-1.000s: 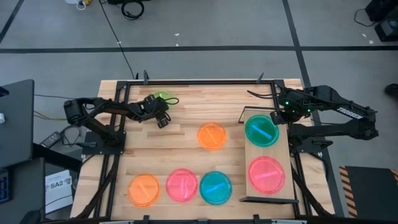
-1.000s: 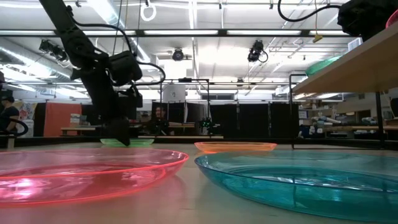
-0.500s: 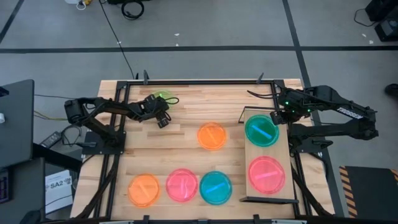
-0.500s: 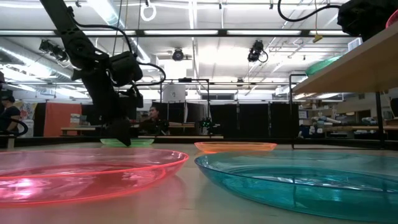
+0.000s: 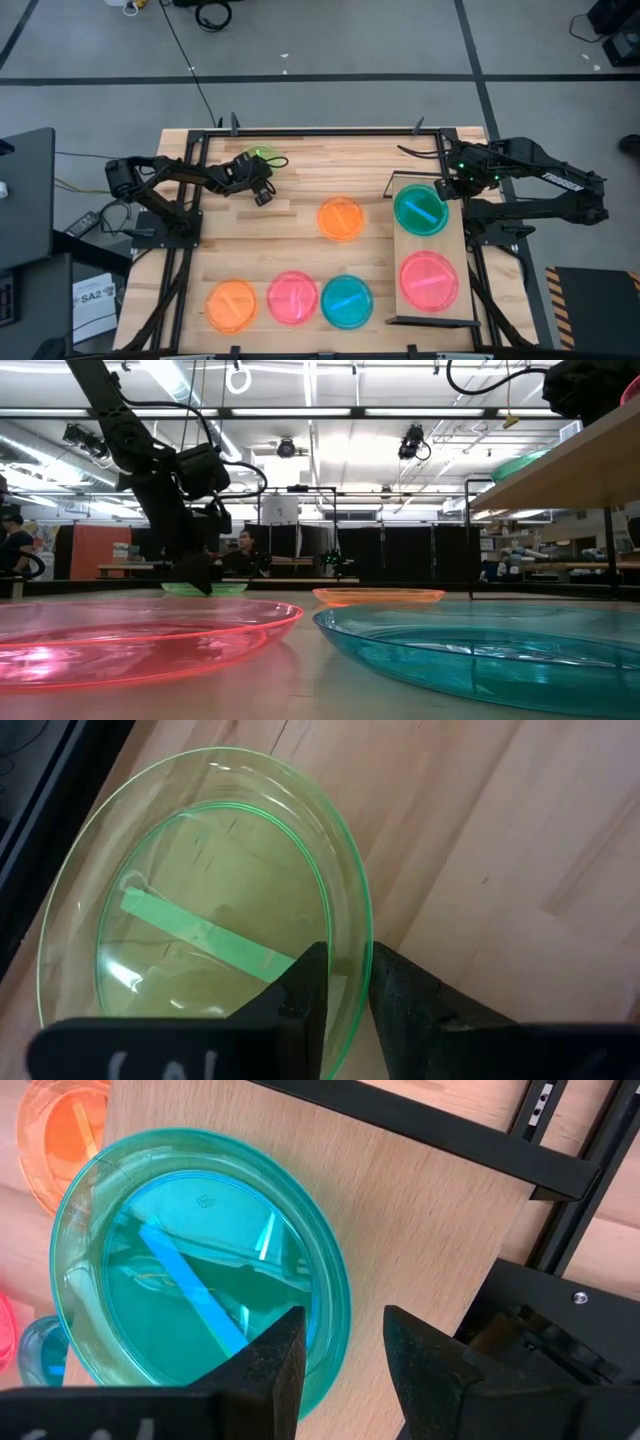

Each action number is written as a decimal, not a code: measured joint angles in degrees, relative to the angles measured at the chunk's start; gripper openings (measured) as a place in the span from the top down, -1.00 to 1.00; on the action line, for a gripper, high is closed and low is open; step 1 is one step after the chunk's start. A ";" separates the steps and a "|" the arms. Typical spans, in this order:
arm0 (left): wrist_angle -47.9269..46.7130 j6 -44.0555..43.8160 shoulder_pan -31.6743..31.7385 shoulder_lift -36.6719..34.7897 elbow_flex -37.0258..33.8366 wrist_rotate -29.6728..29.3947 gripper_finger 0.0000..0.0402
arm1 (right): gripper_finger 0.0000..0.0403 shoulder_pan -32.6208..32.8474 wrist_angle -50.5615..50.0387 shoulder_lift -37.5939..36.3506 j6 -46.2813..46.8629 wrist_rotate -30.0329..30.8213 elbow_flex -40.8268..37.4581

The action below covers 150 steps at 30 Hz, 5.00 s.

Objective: Place and stack plates onto a shelf
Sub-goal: Stack the green transparent plate on top of the pink transparent plate on the shelf

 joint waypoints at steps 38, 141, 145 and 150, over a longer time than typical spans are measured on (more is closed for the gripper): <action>-0.01 0.08 -6.20 0.00 -0.02 -5.18 0.97 | 0.29 0.02 32.44 0.99 -1.14 -5.15 0.02; 5.24 48.07 -37.46 -0.09 24.59 -11.92 0.92 | 0.95 1.51 61.61 24.17 -3.45 -9.66 0.00; 5.46 48.08 -37.46 -0.09 24.59 -11.79 0.79 | 0.97 1.51 61.77 24.17 -3.45 -9.66 0.00; 5.39 47.93 -37.46 -0.09 24.59 -11.84 0.57 | 0.97 1.51 61.75 24.17 -3.45 -9.66 0.00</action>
